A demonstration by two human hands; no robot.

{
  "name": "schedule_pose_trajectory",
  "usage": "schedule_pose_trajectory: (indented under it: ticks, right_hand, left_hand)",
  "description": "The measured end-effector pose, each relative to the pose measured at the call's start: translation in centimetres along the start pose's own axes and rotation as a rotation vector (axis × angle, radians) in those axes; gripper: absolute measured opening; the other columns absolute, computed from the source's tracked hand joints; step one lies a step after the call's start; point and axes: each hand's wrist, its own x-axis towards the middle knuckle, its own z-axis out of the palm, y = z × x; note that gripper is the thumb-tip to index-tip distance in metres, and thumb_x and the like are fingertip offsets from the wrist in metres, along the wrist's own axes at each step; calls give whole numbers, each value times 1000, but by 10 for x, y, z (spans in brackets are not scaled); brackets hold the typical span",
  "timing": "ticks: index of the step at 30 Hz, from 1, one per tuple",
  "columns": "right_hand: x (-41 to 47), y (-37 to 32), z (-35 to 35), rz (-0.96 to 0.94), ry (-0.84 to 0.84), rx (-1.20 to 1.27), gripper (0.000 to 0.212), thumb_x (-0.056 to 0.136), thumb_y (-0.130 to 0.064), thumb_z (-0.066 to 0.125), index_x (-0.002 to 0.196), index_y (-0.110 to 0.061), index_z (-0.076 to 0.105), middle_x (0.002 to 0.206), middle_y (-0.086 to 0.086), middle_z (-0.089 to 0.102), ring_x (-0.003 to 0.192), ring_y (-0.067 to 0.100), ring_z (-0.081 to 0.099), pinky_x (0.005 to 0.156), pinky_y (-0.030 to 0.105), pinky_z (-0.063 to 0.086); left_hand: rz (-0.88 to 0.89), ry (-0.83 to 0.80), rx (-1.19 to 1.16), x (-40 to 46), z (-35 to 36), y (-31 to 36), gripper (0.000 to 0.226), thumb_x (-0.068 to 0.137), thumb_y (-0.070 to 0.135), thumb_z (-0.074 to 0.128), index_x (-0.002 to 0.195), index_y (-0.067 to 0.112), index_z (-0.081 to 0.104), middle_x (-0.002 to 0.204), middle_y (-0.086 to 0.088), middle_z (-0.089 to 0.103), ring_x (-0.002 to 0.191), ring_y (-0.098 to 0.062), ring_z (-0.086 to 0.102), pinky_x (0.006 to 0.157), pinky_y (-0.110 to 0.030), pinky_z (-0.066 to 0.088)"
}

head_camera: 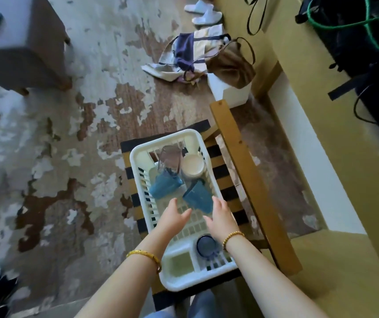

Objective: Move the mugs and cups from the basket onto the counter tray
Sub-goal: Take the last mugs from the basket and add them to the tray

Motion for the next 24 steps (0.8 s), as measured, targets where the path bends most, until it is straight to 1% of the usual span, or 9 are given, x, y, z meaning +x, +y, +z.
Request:
schedule_pose_trajectory:
  ticks: [3,5,6,10,12,14,17,19,24]
  right_hand:
    - [33,6,7,9,-91,8,69,94,-25,51,148,-13,10,156,5,12,142,22,21,114,34,25]
    - [52,8,14,-12,-126,6,70,94,-24,51,148,-14,8,157,4,9,143,21,17,115,33,22]
    - [60,9,17,-16,-135,10,71,93,-24,51,148,-15,8,157,4,8,143,21,16,116,34,21]
    - [84,12,32,-4,-115,-26,74,93,-26,51,149,-15,3,157,6,7,145,23,11,115,37,17]
    - [92,14,38,10,-98,-34,76,93,-25,51,149,-15,0,158,6,6,145,23,7,116,37,14]
    - [96,17,42,6,-80,-30,78,91,-22,52,148,-15,-1,158,6,6,145,23,8,115,37,14]
    - [99,21,45,9,-70,9,78,89,-14,51,148,-18,0,157,3,8,144,21,12,114,38,20]
    - [98,22,46,16,-55,50,78,87,-8,49,148,-20,3,156,0,9,144,20,15,113,38,24]
    - [95,21,49,-7,-37,95,76,82,1,46,146,-23,13,153,-1,20,141,19,20,115,40,25]
  left_hand:
    - [-70,-8,-77,27,14,-4,77,91,44,52,149,14,11,149,-13,34,121,-22,50,85,-29,48]
    - [-117,-9,-140,45,20,-6,77,91,44,53,148,12,12,149,-14,33,127,-25,45,96,-36,47]
    - [-140,-11,-170,53,23,-8,77,90,44,53,148,11,13,148,-14,34,128,-26,45,97,-36,46]
    - [-226,8,-288,77,34,-15,77,89,44,54,147,10,17,146,-13,38,129,-27,44,102,-40,43]
    - [-241,19,-340,88,39,-17,77,88,44,57,146,9,21,145,-12,41,128,-26,45,102,-38,42]
    - [-220,17,-376,98,43,-17,71,86,44,60,140,8,33,138,-11,49,122,-24,50,99,-35,43]
    - [-208,9,-417,109,48,-16,58,83,41,65,127,8,49,123,-8,60,108,-21,58,86,-28,47]
    - [-229,17,-493,113,52,-17,59,80,39,68,126,8,49,120,-9,61,106,-23,59,84,-28,48]
    - [-314,-2,-817,111,66,-22,71,77,32,73,132,5,37,124,-13,55,111,-25,56,97,-40,48]
